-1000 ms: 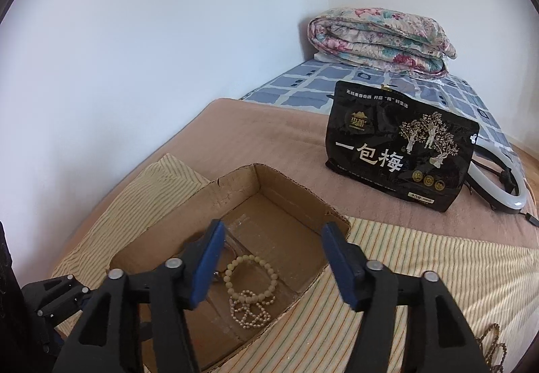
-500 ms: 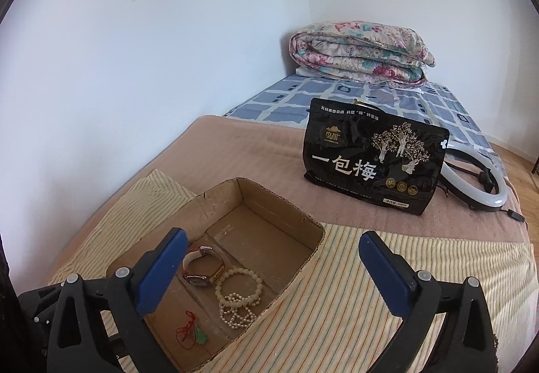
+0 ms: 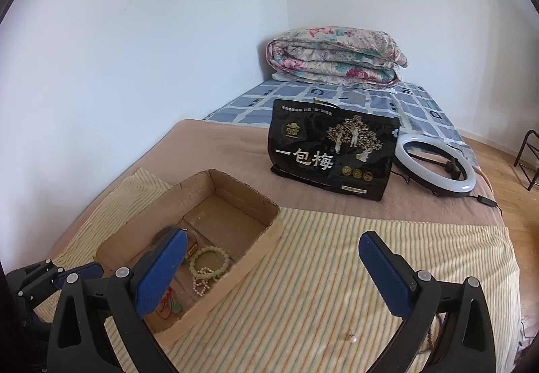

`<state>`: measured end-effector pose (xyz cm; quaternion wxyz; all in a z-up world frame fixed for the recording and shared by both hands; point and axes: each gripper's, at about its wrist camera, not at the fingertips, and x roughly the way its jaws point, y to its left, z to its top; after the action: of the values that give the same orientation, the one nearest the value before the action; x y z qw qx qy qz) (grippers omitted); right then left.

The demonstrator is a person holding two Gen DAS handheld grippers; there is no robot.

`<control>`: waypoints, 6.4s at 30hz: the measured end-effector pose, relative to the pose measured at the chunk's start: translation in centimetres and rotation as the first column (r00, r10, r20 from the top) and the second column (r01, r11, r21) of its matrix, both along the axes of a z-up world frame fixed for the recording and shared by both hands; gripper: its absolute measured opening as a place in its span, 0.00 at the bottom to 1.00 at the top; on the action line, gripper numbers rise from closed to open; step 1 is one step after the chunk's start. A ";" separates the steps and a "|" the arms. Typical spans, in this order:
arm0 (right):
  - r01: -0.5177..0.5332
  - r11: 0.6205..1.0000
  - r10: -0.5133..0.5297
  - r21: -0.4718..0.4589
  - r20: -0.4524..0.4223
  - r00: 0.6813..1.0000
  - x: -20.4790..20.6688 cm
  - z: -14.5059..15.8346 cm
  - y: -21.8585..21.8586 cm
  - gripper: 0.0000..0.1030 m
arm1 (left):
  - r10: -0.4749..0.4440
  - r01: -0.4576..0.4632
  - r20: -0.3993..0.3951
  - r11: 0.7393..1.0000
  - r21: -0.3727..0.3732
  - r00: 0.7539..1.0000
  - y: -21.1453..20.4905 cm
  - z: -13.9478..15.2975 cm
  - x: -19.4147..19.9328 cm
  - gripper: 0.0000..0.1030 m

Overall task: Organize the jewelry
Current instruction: 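Withdraw both open tools from the box toward the dark bead strands, then close the left tool on a small white pearl while the right grasps the dark bead strands, then lift and carry the pearl with the left tool and bead strands with the right tool over the box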

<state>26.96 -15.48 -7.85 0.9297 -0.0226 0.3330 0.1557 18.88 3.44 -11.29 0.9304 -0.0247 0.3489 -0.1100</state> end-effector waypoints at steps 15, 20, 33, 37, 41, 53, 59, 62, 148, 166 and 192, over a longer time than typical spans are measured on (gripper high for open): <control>0.169 0.985 -0.168 -0.042 0.029 0.985 -4.5 -0.4 -13.0 1.00 | -0.095 0.095 -0.012 0.995 -0.005 0.995 -5.8 -0.1 -0.3 0.43; 0.206 0.978 -0.205 -0.037 0.040 0.978 -5.9 -1.2 -17.4 1.00 | -0.123 0.123 -0.030 0.992 -0.008 0.992 -7.6 -0.6 -0.1 0.43; 0.216 0.972 -0.220 -0.088 -0.030 0.975 -7.1 -4.3 -25.0 1.00 | -0.206 0.207 -0.082 0.978 -0.005 0.975 -12.8 -2.7 1.1 0.43; 0.155 0.982 -0.164 -0.111 -0.079 0.983 -6.8 -5.9 -25.3 1.00 | -0.223 0.223 -0.097 0.975 -0.009 0.970 -14.0 -3.4 1.7 0.43; 0.066 0.989 -0.085 -0.133 -0.139 0.987 -6.3 -7.7 -24.7 1.00 | -0.237 0.236 -0.122 0.972 -0.021 0.964 -14.8 -4.2 2.6 0.43; -0.012 0.983 -0.033 -0.183 -0.240 0.970 -2.8 -12.2 -23.9 1.00 | -0.270 0.268 -0.184 0.963 -0.038 0.945 -16.7 -7.3 5.3 0.43; -0.018 0.982 -0.030 -0.190 -0.247 0.969 -1.8 -13.2 -23.6 1.00 | -0.286 0.282 -0.203 0.958 -0.050 0.936 -18.0 -8.5 6.5 0.43; -0.022 0.982 -0.027 -0.188 -0.251 0.968 -1.5 -13.6 -23.5 1.00 | -0.295 0.294 -0.197 0.955 -0.036 0.935 -18.8 -8.9 7.0 0.43; 0.075 0.993 -0.061 -0.089 0.152 0.987 -9.9 4.2 -19.7 0.10 | -0.234 0.234 0.002 0.972 0.000 0.972 -13.8 -0.4 0.8 0.06; -0.048 0.995 0.067 -0.086 0.226 0.972 -10.4 9.3 -11.1 0.10 | -0.115 0.114 0.071 0.993 0.017 0.991 -5.1 3.7 -2.1 0.06; -0.229 0.972 0.233 -0.047 0.241 0.942 -3.6 10.2 2.5 0.10 | 0.072 -0.072 0.034 0.997 0.013 0.997 6.4 2.1 0.3 0.06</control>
<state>23.35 -12.98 2.33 0.9387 -0.0892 0.2123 0.2566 19.18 9.82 -9.20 0.9395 -0.0286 0.3331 -0.0744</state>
